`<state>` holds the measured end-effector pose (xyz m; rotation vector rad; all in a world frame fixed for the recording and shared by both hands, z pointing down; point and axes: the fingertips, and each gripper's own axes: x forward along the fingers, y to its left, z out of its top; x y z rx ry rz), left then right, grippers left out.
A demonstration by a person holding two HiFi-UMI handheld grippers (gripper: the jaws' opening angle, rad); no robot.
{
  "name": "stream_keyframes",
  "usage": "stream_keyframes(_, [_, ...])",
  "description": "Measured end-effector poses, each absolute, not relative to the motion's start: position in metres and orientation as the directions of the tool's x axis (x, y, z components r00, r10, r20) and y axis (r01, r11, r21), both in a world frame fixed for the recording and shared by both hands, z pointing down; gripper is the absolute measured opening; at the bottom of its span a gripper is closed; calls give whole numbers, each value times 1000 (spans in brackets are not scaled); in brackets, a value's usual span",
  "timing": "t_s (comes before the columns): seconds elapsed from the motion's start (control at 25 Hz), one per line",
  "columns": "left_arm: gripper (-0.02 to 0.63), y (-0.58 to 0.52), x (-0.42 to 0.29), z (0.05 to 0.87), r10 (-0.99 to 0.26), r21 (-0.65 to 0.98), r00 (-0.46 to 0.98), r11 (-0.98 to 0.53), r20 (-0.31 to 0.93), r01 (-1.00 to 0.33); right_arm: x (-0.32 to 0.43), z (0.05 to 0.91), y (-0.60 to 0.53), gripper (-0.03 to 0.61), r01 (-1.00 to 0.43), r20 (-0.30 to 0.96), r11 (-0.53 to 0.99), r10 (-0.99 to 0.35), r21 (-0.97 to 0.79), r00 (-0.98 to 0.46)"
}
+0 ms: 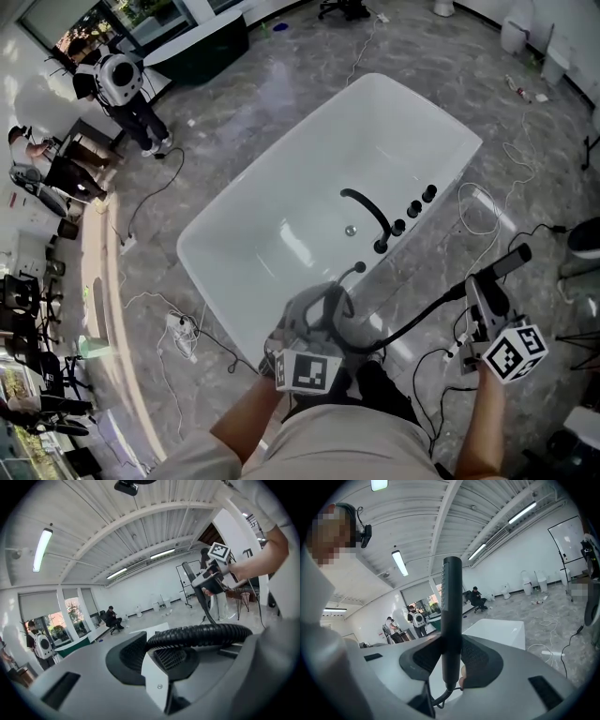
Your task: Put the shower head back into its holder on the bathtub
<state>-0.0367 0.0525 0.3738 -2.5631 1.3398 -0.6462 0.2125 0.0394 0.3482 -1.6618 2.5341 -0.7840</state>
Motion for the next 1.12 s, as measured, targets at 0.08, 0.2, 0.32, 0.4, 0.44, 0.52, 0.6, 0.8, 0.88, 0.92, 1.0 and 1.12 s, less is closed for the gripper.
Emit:
stream_keyframes(0.08, [58,47,-35,356,-826,-367,500,-564,261,-740,210,349,40,138,-854,257,316,-859,-414,-443])
stream_keyframes(0.2, [58,39,-29,332,-836,-387,507,-547,209,-743,205,348,43,138,-856,261,328,-855,-399,-449])
stream_keyframes(0.32, [58,28,-19,311,-835,-396,526,-543,162,-740,200,343,41,138,-858,256,350,-850,-376,-459])
stream_keyframes(0.4, [58,17,-13,292,-836,-411,536,-534,121,-739,197,331,36,138,-856,238,369,-851,-361,-468])
stream_keyframes(0.44, [58,11,-11,280,-837,-426,538,-525,102,-737,196,324,35,138,-855,227,378,-853,-354,-471])
stream_keyframes(0.52, [58,-1,-6,255,-839,-459,541,-504,60,-731,196,312,31,138,-853,203,393,-856,-344,-476])
stream_keyframes(0.6, [58,-10,3,237,-834,-467,551,-490,6,-736,198,304,27,138,-852,184,402,-858,-336,-478])
stream_keyframes(0.8, [58,-26,20,198,-820,-502,567,-460,-77,-732,203,282,22,138,-858,156,404,-870,-318,-467])
stream_keyframes(0.88, [58,-32,24,185,-816,-523,568,-440,-105,-729,206,275,19,138,-862,146,399,-877,-312,-459])
stream_keyframes(0.92, [58,-35,26,180,-814,-533,568,-431,-117,-728,207,272,17,138,-863,140,399,-879,-309,-456])
stream_keyframes(1.0, [58,-41,33,170,-810,-556,569,-412,-138,-722,209,267,13,138,-864,127,403,-881,-302,-456])
stream_keyframes(1.12, [58,-54,42,162,-803,-580,573,-390,-166,-715,213,262,7,138,-867,112,410,-884,-285,-454])
